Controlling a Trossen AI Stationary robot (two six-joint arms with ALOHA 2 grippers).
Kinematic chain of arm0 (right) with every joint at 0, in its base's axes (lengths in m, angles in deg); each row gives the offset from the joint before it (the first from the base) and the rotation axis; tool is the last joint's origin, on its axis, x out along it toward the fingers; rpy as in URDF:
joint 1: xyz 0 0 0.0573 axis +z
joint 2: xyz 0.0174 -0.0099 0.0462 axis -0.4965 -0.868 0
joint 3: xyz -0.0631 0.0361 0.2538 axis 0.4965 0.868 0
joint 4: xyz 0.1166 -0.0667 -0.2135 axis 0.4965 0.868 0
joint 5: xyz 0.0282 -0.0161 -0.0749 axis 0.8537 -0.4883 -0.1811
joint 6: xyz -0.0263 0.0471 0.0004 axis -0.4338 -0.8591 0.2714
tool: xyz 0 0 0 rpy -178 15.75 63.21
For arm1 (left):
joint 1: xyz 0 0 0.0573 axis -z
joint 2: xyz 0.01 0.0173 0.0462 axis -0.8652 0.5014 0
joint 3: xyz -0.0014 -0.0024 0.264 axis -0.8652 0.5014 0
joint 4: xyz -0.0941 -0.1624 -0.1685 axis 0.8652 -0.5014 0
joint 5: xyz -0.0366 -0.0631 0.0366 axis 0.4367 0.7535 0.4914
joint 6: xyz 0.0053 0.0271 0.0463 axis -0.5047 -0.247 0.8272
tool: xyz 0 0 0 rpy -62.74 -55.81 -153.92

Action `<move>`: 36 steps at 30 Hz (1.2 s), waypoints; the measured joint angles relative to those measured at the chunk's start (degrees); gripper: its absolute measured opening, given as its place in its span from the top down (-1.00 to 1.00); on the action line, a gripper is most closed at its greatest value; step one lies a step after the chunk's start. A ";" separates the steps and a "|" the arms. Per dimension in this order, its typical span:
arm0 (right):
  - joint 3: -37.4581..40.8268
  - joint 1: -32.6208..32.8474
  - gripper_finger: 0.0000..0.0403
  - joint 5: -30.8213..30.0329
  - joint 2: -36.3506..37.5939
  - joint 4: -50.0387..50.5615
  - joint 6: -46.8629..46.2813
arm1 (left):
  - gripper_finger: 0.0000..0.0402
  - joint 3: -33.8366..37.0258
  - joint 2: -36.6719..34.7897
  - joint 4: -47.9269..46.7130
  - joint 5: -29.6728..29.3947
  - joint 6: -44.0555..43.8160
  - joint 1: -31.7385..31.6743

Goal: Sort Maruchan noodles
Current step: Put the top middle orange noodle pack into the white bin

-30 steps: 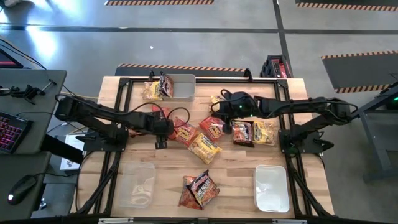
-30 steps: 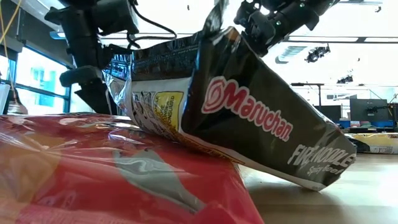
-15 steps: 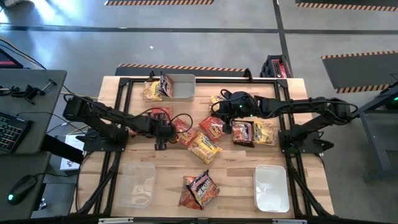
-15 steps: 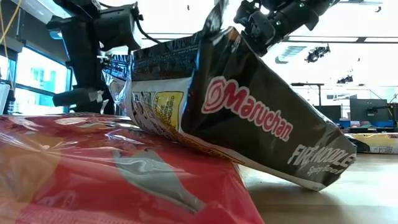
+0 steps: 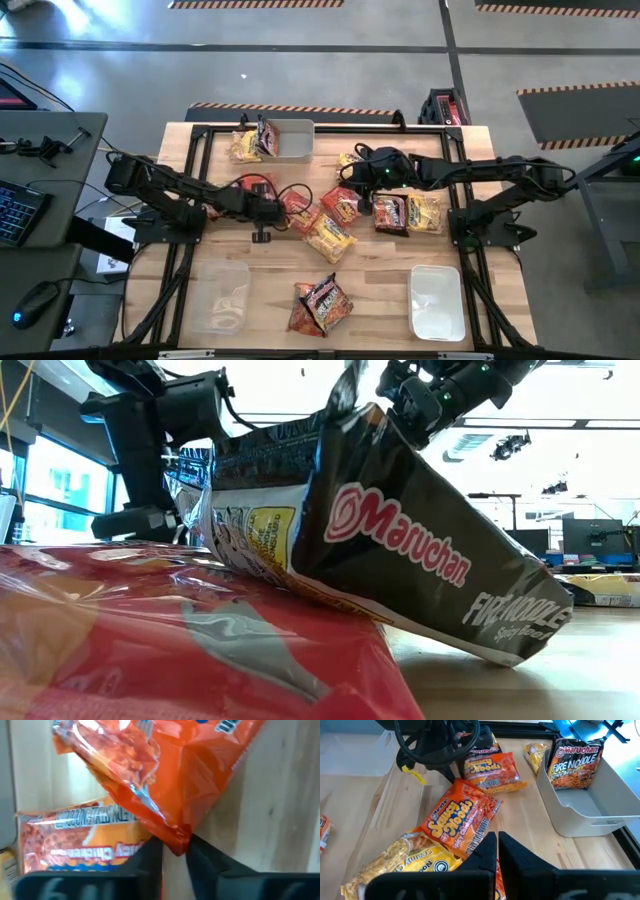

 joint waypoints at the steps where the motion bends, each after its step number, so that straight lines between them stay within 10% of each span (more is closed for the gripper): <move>1: 0.00 0.02 1.00 0.00 0.00 -0.02 0.00 | 0.79 0.00 0.00 0.40 0.50 0.42 -0.01; 12: 0.00 0.02 0.89 -0.87 0.00 0.27 -4.83 | 1.00 0.02 -0.59 6.50 10.64 2.14 -1.18; 27: -0.11 10.32 -0.26 -13.87 -5.71 -0.93 -13.24 | 1.00 0.04 -2.34 19.14 25.96 -3.40 -7.41; 36: -2.26 15.78 -0.41 -22.55 -12.73 -2.51 -15.09 | 1.00 0.04 -2.34 27.74 28.71 -7.51 -10.75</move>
